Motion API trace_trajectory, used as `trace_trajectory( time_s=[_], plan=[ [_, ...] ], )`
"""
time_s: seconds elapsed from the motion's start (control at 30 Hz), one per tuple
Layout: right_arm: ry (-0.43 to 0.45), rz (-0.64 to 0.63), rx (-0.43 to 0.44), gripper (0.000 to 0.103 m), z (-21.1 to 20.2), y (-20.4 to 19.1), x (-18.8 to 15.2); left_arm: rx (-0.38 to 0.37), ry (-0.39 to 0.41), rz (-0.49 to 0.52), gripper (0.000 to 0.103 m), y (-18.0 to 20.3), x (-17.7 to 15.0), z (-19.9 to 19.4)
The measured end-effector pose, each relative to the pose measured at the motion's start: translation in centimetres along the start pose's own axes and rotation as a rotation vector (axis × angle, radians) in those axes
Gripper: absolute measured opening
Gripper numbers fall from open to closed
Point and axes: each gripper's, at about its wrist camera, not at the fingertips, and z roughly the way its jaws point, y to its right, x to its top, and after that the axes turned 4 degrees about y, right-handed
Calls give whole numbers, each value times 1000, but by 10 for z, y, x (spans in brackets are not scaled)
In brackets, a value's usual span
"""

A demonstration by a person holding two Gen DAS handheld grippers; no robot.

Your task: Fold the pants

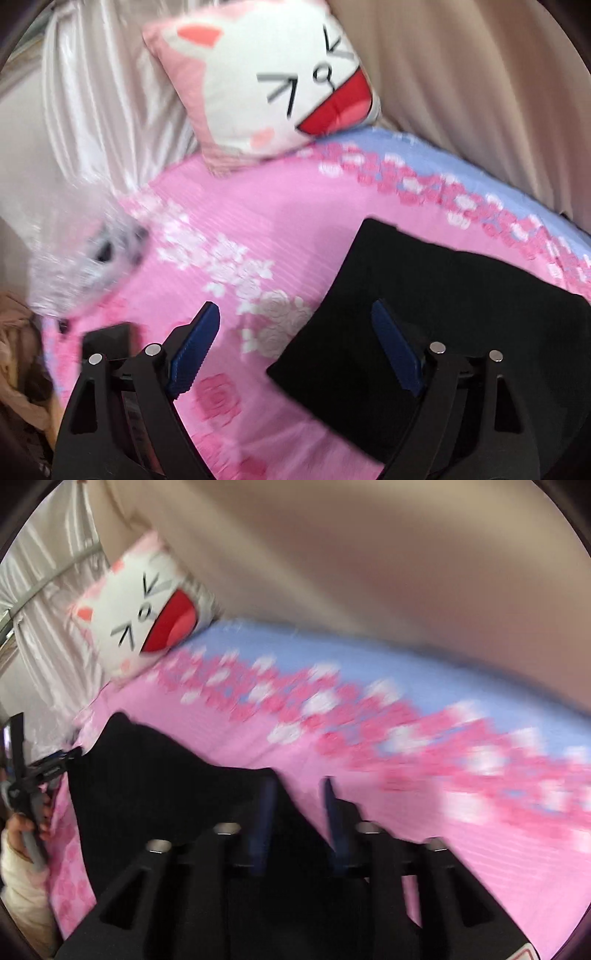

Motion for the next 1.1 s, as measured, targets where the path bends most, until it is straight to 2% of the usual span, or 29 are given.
trace_trajectory(
  time_s=[0.07,0.1,0.13,0.17,0.23,0.27,0.3,0.37,0.43,0.47,0.57,0.67,0.77,0.8,0.83,0.87,0.93,1.0,1.03,1.1],
  plan=[
    [-15,6,4,48,-34,10,-21,-51,17,-1,82,3,1,-22],
    [-33,14,4,48,-47,16,-36,-76,19,-1,86,7,0,-29],
    [-49,22,4,47,-54,19,-51,-102,17,5,94,12,-2,-34],
    [-77,38,-19,46,-65,30,-74,-118,3,24,96,21,-8,-37],
    [-103,67,-109,44,-84,51,-107,-86,-39,64,95,32,-22,-27],
    [-99,115,-182,44,-104,73,-127,-60,-65,85,95,37,-30,-19],
    [-82,167,-230,44,-123,92,-141,-17,-105,96,95,38,-41,-10],
    [-23,307,-342,44,-177,141,-172,16,-143,77,94,33,-53,-6],
    [22,406,-487,47,-227,183,-198,21,-133,45,94,29,-59,-18],
    [41,457,-540,47,-250,204,-211,17,-102,42,94,33,-58,-31],
    [64,555,-603,48,-293,258,-241,-37,-13,81,95,61,-52,-67],
    [64,572,-563,48,-300,290,-249,-143,25,126,95,104,-48,-93],
    [38,551,-525,48,-280,302,-245,-221,1,163,96,146,-53,-104],
    [19,533,-520,43,-272,301,-240,-247,-18,172,96,158,-57,-106],
    [-2,514,-522,13,-267,301,-235,-269,-34,182,96,168,-61,-107],
    [6,492,-520,7,-269,300,-228,-282,-45,193,96,176,-64,-109],
    [82,423,-556,7,-288,286,-212,-285,-39,222,96,188,-67,-115],
    [157,409,-540,7,-307,282,-200,-261,-4,260,96,196,-71,-123],
    [149,421,-547,7,-306,289,-201,-249,10,275,96,199,-72,-125],
    [14,451,-593,9,-278,315,-221,-243,14,302,96,206,-78,-124]
  ],
)
